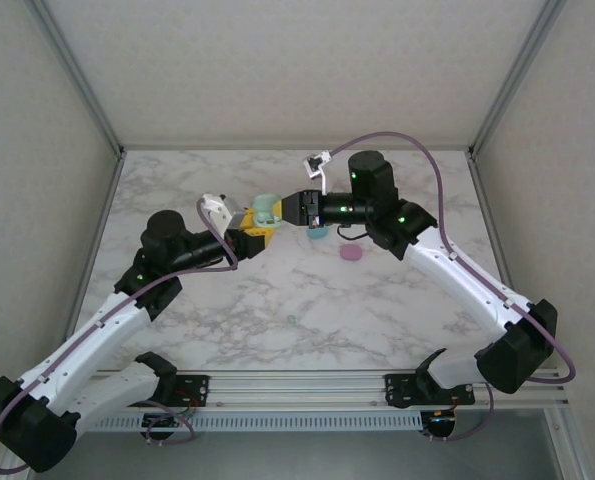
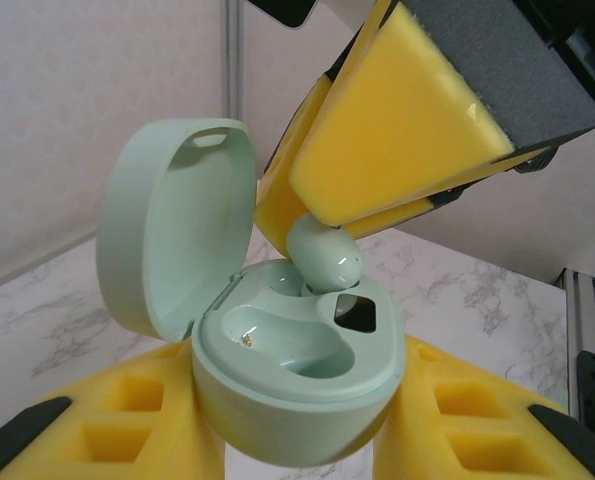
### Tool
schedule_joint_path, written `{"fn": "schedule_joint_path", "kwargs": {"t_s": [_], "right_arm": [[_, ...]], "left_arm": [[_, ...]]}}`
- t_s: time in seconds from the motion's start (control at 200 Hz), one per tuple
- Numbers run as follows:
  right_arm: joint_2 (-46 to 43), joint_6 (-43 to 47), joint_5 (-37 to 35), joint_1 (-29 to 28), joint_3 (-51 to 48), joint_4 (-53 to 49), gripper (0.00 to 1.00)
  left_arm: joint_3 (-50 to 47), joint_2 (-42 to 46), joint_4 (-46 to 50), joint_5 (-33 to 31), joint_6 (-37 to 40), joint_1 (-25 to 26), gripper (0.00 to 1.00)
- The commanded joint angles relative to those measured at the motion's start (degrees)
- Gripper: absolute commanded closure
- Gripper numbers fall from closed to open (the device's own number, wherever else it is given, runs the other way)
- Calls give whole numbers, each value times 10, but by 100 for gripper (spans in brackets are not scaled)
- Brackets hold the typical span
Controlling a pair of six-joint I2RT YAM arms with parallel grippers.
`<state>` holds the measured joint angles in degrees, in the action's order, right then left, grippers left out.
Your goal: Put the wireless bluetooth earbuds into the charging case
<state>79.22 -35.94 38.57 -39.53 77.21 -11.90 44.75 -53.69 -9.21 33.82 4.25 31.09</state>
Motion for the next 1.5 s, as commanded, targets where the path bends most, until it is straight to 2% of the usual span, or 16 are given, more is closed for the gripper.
{"fn": "schedule_joint_path", "kwargs": {"t_s": [0.0,0.05,0.22,0.701,0.871,1.016,1.191,1.492], "right_arm": [[-5,7,-19,-4,19,-27,62],[-8,5,-26,-4,21,-30,58],[-16,-5,-36,-4,26,-33,53],[-40,-2,-52,-5,34,-65,53],[-37,-4,-49,-6,40,-72,64],[-31,-3,-51,-9,44,-81,67],[-23,-3,-44,-11,49,-81,78],[-5,-4,-40,-15,61,-87,78]], "left_arm": [[15,3,-42,20,-7,7,73],[15,4,-39,19,-5,7,73],[14,4,-34,17,-3,7,73],[17,5,-16,9,8,7,73],[19,4,-12,8,10,8,73],[20,3,-11,8,10,8,73],[21,1,-9,8,11,9,73],[23,0,-8,8,12,9,73]]}}
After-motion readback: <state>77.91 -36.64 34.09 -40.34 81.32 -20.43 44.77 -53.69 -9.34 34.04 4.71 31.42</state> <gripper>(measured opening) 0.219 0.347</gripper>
